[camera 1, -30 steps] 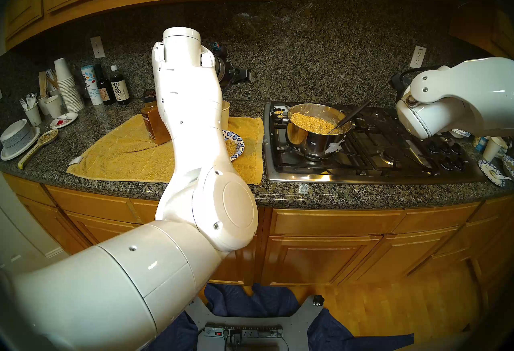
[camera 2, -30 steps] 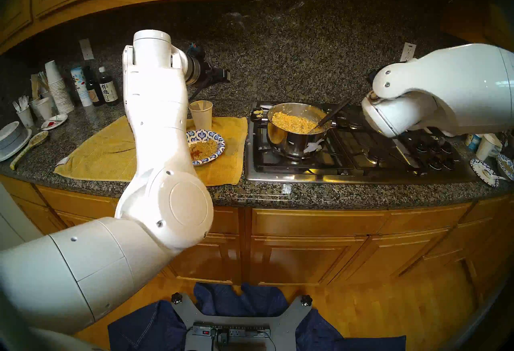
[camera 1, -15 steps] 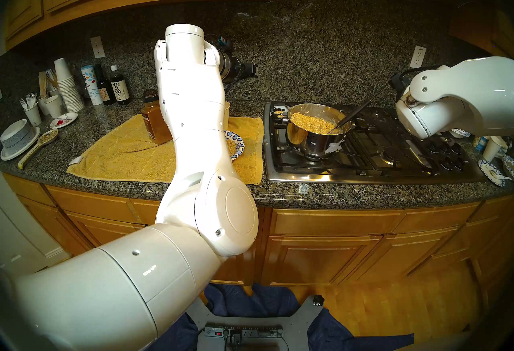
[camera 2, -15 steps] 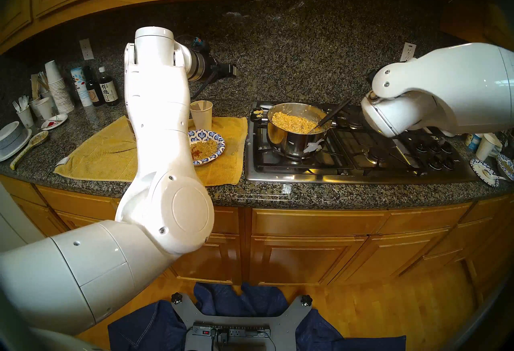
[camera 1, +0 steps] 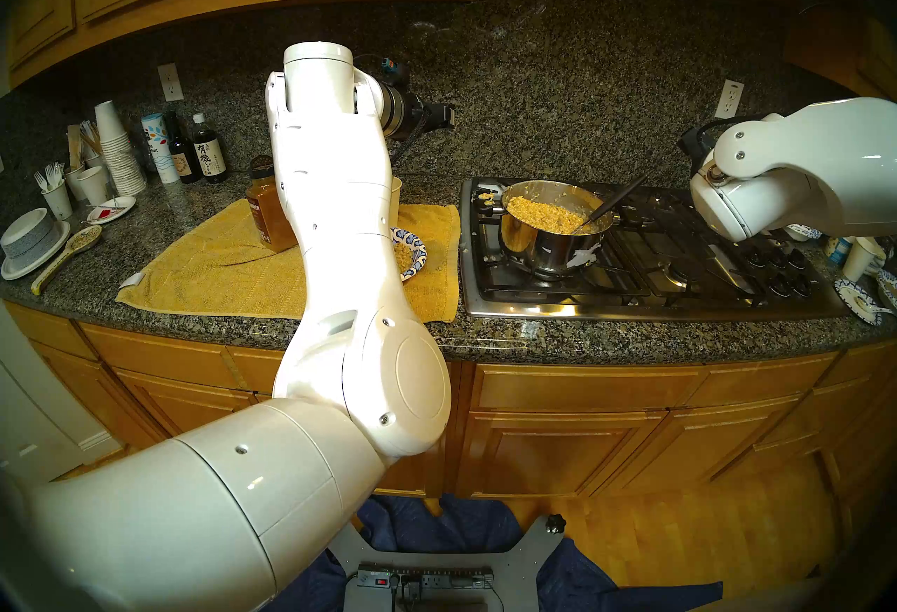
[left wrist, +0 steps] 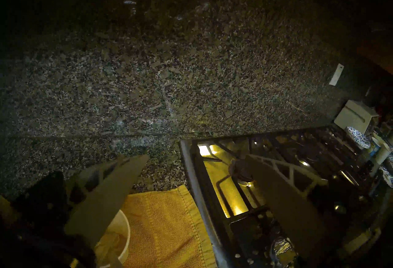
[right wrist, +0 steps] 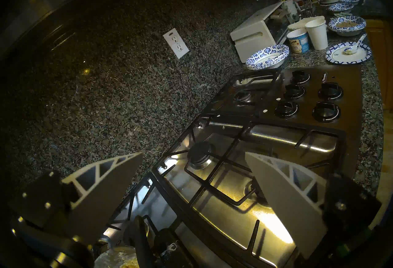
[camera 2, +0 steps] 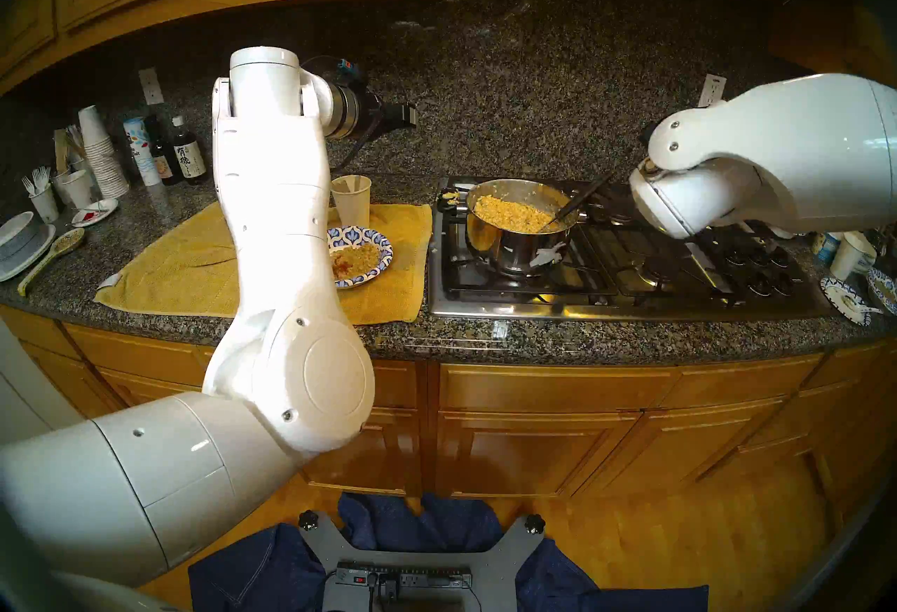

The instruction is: Scoop oatmeal into bowl, add cinnamon, and put a spoon inside bowl

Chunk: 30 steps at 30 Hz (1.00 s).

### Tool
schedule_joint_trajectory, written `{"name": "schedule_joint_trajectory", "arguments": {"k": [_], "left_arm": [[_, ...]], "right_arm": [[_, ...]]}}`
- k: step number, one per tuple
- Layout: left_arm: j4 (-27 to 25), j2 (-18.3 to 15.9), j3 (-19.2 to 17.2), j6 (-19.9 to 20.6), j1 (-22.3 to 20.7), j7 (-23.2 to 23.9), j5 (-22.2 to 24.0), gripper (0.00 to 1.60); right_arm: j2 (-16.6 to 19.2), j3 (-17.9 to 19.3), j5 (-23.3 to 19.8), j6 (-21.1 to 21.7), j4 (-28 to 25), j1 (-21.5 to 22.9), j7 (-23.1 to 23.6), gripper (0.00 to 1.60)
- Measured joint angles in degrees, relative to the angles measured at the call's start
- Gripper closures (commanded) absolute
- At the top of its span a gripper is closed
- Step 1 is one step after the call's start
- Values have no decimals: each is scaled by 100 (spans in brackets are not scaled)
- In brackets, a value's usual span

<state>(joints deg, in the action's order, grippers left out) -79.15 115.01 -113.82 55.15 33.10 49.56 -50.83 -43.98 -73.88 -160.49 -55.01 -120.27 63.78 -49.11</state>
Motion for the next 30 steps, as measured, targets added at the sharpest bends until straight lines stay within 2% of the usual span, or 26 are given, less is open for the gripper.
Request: {"name": "schedule_joint_trajectory", "arguments": {"k": [18,30], "left_arm": [[-421,0,165,0,246,0,448,0],[-750,0,153,0,526,0,694,0]], "right_arm": [[-31,0,-38,0,6,1,1,0],[-53,0,-66,0,9,0,1,0]]}}
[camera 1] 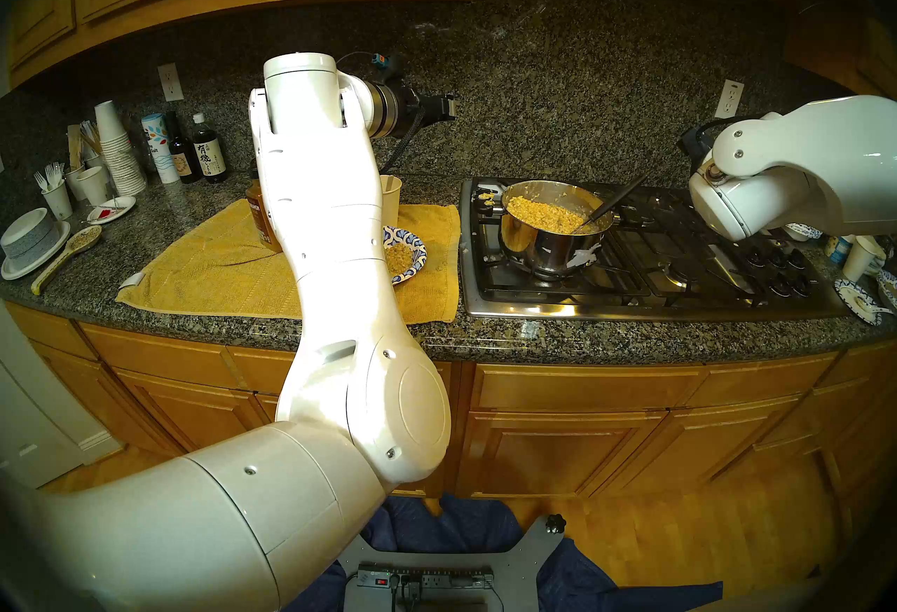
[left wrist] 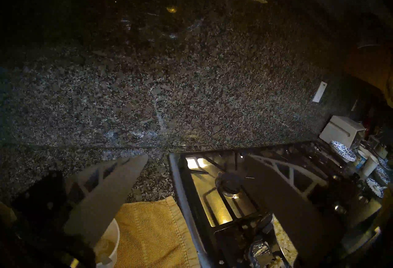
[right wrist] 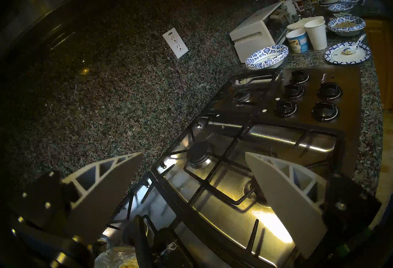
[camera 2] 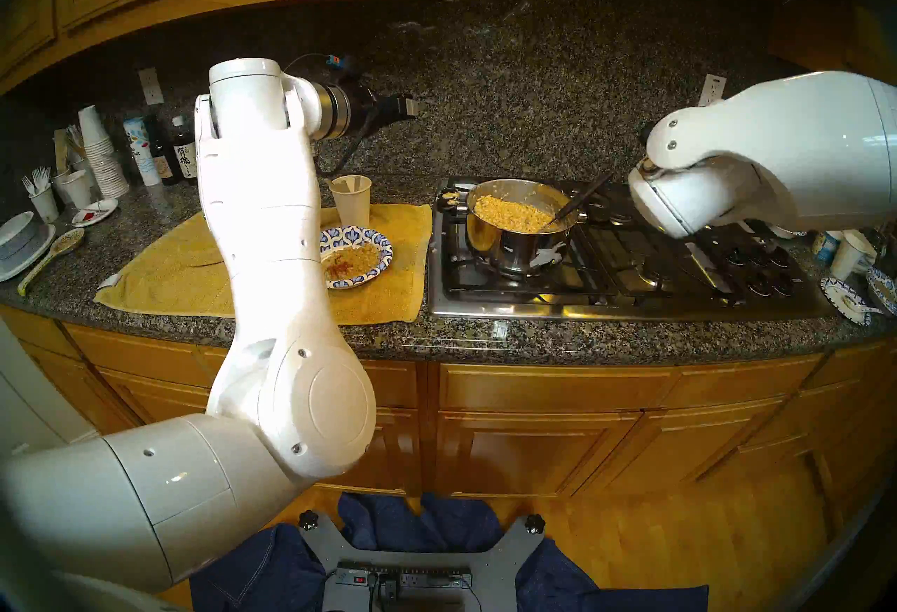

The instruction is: Scoop oatmeal into bowl, add cinnamon, and put a spoon inside bowl

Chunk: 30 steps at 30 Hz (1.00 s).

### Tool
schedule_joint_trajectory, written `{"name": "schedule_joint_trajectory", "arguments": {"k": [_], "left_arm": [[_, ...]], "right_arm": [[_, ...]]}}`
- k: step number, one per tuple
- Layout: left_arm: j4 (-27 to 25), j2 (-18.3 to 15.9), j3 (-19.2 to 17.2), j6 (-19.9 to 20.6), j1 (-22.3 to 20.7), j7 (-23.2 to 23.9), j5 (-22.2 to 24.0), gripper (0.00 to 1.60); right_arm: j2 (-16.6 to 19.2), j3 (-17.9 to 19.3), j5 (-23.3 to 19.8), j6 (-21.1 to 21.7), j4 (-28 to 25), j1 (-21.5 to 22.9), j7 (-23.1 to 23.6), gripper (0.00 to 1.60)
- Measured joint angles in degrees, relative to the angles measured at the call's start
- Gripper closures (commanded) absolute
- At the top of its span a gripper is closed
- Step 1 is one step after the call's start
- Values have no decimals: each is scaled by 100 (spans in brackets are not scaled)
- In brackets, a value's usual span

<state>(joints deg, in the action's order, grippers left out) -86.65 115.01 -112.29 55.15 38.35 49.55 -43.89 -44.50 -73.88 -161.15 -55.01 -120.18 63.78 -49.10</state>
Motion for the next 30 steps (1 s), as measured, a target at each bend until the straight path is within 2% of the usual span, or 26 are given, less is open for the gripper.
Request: {"name": "schedule_joint_trajectory", "arguments": {"k": [21,30], "left_arm": [[-702,-77,-491,0,586,-2,452,0],[-968,-70,-522,0,780,-3,646,0]], "right_arm": [[-38,1,-31,0,23,7,3,0],[-52,1,-42,0,31,8,5,0]]}}
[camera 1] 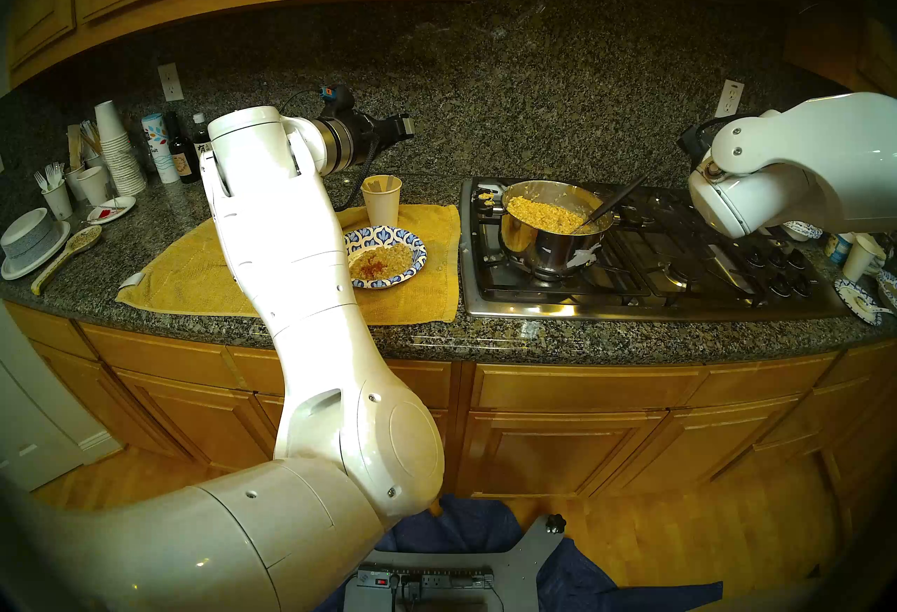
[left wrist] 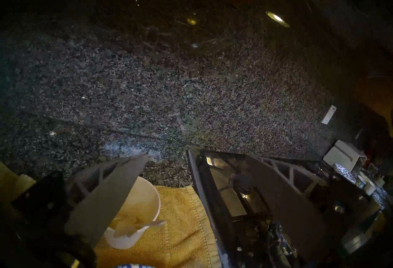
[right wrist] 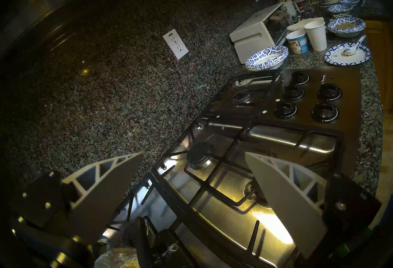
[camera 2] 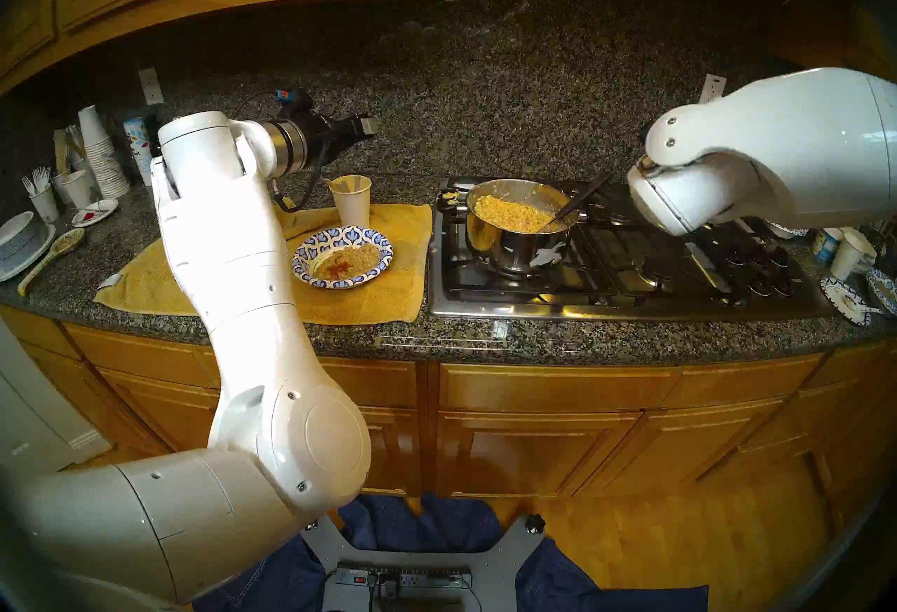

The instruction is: Scoop oatmeal into bowl, add cinnamon, and put a spoon inside bowl

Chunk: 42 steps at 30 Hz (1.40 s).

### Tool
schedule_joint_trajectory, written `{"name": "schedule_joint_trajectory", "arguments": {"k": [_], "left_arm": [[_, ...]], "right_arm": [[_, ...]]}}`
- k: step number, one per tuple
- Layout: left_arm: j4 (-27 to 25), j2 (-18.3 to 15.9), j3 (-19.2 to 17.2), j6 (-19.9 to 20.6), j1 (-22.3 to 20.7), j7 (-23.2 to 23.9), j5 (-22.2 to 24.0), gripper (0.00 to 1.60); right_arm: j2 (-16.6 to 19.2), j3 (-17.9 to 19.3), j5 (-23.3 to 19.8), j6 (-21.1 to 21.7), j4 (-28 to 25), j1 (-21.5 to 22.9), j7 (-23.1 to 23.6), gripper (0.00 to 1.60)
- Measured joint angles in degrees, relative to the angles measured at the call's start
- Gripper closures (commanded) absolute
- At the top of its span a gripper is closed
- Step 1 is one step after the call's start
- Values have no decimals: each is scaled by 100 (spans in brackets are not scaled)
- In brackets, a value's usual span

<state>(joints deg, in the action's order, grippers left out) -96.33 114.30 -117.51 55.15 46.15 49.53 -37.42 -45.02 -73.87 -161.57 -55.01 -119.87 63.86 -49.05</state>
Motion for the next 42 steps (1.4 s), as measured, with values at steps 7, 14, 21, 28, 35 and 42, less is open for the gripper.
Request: {"name": "schedule_joint_trajectory", "arguments": {"k": [7,14,21,28,35,42], "left_arm": [[-277,-25,-24,0,148,0,145,0],[-573,-111,-58,0,288,0,275,0],[-848,-189,-68,0,455,0,416,0],[-1032,-245,-68,0,635,0,521,0],[-1199,-337,-72,0,930,1,606,0],[-1358,-484,-103,0,1277,1,674,0]], "right_arm": [[-12,0,-14,0,3,0,0,0],[-23,0,-30,0,6,0,0,0],[-35,-2,-43,0,9,-1,0,0],[-44,-2,-54,0,11,0,0,0],[-55,-2,-64,0,16,0,0,0],[-66,-2,-74,0,21,0,0,0]]}}
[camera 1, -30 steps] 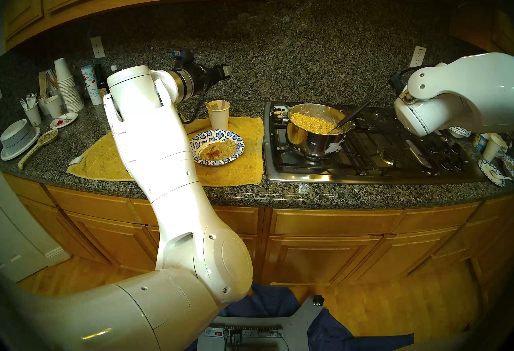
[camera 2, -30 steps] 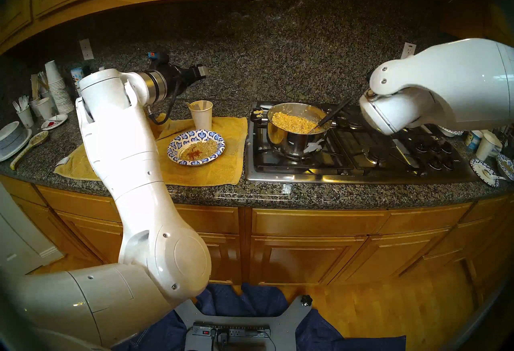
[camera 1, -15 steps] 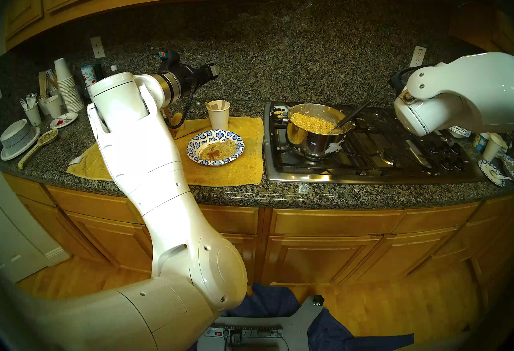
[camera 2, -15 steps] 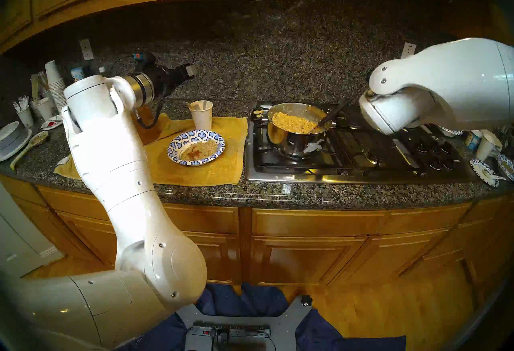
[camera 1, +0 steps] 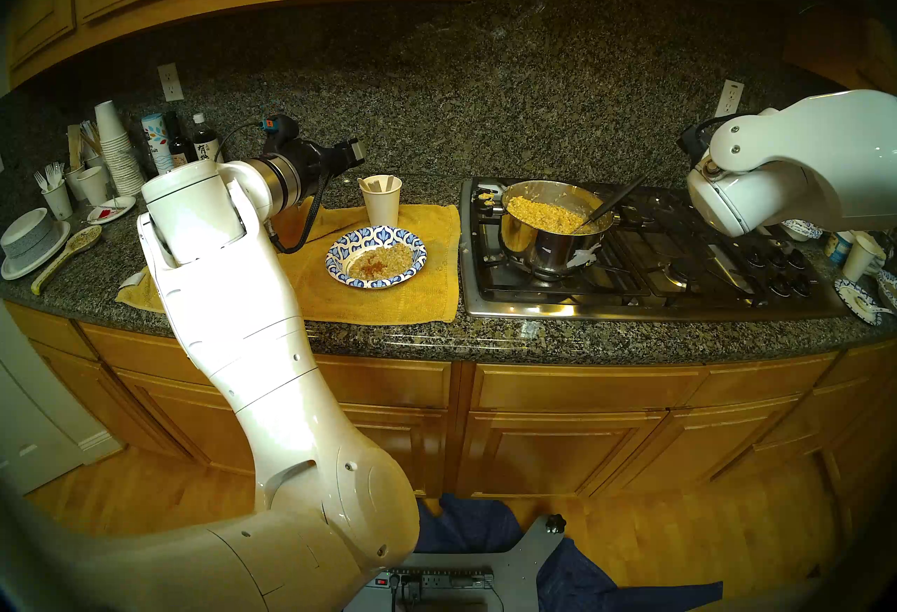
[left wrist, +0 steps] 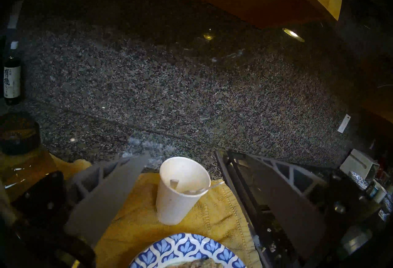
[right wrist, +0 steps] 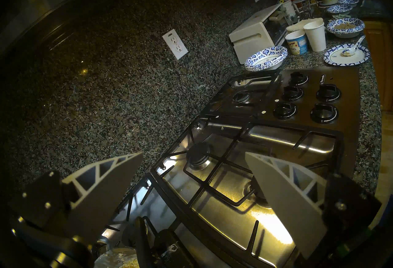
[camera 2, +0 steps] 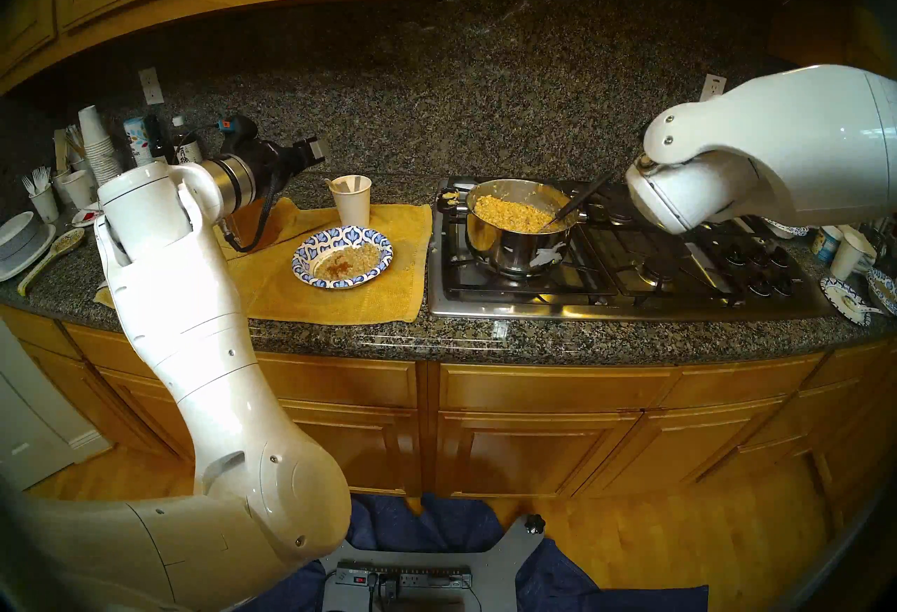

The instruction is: Scoop oatmeal into bowl, add cinnamon, and put a spoon inside bowl

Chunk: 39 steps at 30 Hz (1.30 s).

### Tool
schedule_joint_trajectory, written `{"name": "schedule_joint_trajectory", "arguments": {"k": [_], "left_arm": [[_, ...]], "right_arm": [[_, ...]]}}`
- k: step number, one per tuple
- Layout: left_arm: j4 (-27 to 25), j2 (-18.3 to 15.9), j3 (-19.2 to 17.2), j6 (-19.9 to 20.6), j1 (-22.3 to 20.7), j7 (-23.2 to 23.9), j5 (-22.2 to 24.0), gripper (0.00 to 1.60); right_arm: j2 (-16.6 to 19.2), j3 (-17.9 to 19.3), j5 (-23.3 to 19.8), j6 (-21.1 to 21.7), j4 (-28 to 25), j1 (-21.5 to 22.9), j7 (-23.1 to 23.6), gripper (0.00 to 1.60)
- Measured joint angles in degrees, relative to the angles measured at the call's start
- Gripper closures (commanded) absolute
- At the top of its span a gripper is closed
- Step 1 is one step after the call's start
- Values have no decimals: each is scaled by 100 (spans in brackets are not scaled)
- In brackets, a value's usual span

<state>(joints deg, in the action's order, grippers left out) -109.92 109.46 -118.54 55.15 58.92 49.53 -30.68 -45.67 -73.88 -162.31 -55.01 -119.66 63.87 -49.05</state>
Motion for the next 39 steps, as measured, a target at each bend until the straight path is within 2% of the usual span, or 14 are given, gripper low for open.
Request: {"name": "schedule_joint_trajectory", "arguments": {"k": [19,28,39], "left_arm": [[-232,-421,94,0,801,0,143,0],[-278,-710,312,0,1125,1,188,0],[-310,-1071,622,0,1314,2,245,0]], "right_arm": [[-28,2,-18,0,22,8,3,0],[-41,2,-20,0,38,19,6,0],[-53,2,-21,0,51,38,9,0]]}}
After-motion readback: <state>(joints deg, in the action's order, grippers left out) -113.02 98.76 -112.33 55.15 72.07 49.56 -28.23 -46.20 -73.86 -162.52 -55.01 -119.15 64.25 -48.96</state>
